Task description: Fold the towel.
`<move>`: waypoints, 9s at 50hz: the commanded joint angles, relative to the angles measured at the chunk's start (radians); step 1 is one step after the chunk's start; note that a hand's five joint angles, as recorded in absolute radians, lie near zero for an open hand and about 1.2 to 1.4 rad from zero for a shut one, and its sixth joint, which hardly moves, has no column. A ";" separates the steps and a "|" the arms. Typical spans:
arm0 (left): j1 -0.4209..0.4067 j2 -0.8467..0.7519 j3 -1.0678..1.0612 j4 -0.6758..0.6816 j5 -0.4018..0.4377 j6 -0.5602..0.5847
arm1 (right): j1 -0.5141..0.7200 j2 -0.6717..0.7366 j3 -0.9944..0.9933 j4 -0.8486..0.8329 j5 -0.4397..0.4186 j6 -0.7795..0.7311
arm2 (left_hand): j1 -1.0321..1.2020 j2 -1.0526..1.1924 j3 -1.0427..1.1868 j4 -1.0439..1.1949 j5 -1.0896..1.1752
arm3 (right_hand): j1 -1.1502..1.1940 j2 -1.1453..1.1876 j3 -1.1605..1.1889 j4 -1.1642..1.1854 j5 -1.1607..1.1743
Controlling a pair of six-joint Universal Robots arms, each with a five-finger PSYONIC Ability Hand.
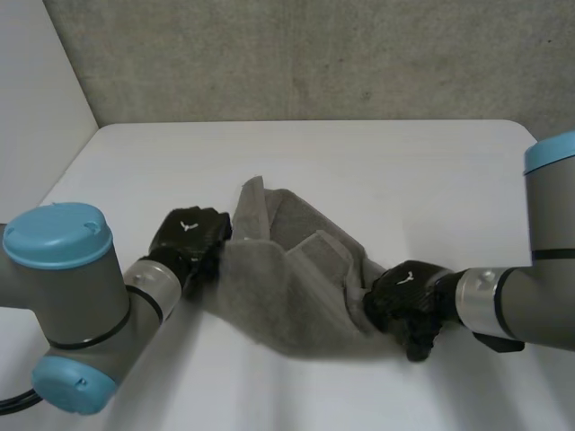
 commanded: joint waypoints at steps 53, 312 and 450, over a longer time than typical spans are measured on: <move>-0.071 0.126 0.131 -0.024 -0.040 0.109 | 0.150 0.206 -0.633 -0.669 0.109 0.551 | 0.103 0.106 0.106 0.106 0.097 | 0.813 0.810 0.787 0.784 0.789; 0.210 0.138 0.292 0.363 -0.023 0.149 | -0.102 -0.151 -0.289 -0.665 0.097 0.295 | 0.232 0.235 0.235 0.235 0.226 | 0.813 0.810 0.787 0.784 0.789; 0.242 -0.447 0.485 0.105 -0.019 0.259 | -0.162 0.561 -0.660 -0.747 0.252 0.217 | 0.232 0.235 0.235 0.235 0.226 | 0.813 0.810 0.787 0.784 0.789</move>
